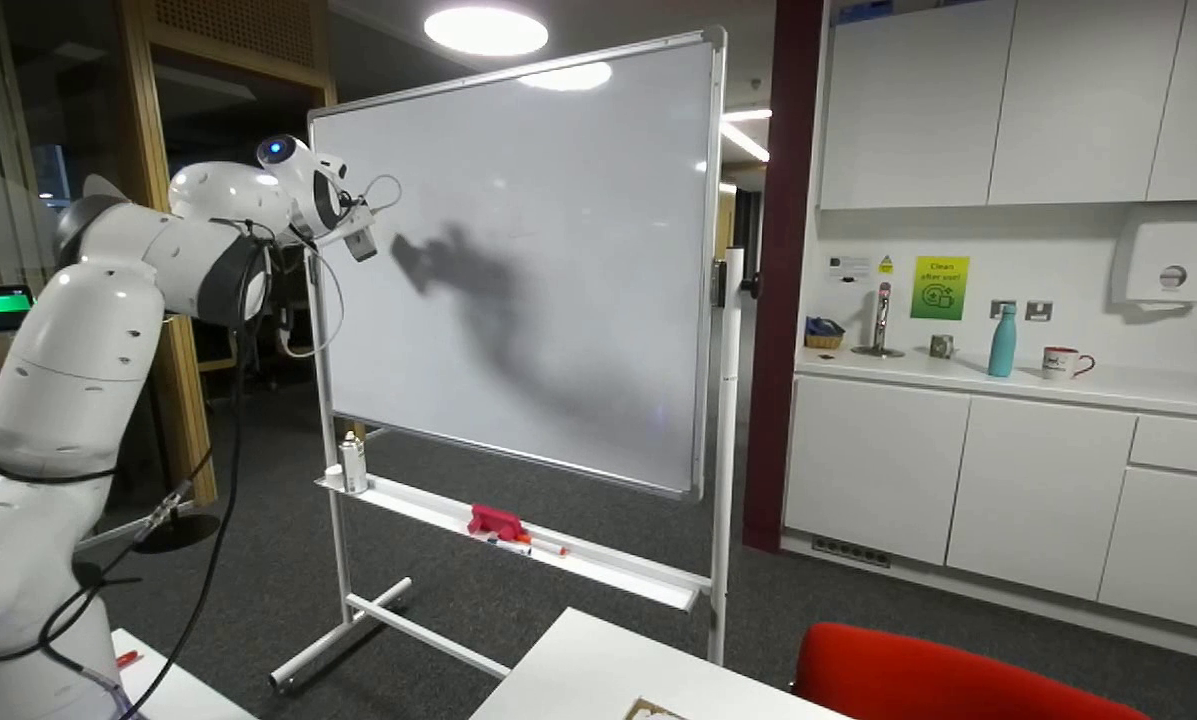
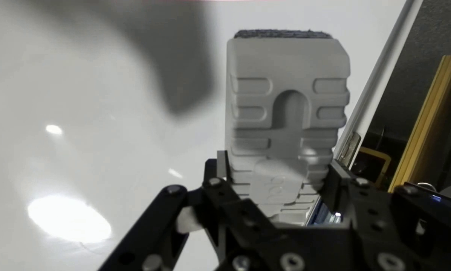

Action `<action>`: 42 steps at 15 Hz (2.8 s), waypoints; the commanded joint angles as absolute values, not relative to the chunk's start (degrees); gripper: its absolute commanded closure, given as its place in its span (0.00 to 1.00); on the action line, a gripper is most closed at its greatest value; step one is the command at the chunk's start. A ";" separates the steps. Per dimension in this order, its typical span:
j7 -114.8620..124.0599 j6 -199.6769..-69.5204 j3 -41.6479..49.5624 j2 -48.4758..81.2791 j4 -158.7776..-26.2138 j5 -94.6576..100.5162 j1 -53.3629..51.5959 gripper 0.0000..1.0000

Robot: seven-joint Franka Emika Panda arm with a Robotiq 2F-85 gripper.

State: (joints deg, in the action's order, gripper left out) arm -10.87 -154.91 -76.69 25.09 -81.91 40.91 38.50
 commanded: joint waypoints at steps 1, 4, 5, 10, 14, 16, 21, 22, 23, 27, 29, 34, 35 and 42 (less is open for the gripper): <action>-12.81 -152.75 -86.84 20.75 -87.74 36.48 51.32 0.66; -11.85 -151.12 -94.98 20.58 -89.20 36.59 59.79 0.66; -11.26 -150.32 -97.69 20.69 -89.45 36.95 62.52 0.66; -6.80 -143.12 -109.39 22.36 -90.21 38.39 74.94 0.66; -1.29 -138.85 -116.53 24.15 -90.80 39.89 83.22 0.66; 0.65 -139.42 -117.40 24.20 -90.52 40.04 85.13 0.66; -0.59 -139.29 -115.49 23.27 -89.53 38.60 84.23 0.41; -0.55 -139.29 -115.51 23.27 -89.53 38.60 84.22 0.41; 2.18 -139.81 -115.00 21.56 -89.34 38.87 85.01 0.66; 13.64 -140.44 -114.59 17.73 -90.40 40.89 89.06 0.66; 19.42 -140.78 -115.56 16.41 -91.11 43.28 91.79 0.66; 32.75 -139.68 -119.11 15.61 -91.20 51.32 97.64 0.66; 35.31 -139.33 -120.08 15.95 -91.18 53.15 98.79 0.66; 50.49 -137.34 -125.47 18.28 -91.93 64.59 106.84 0.66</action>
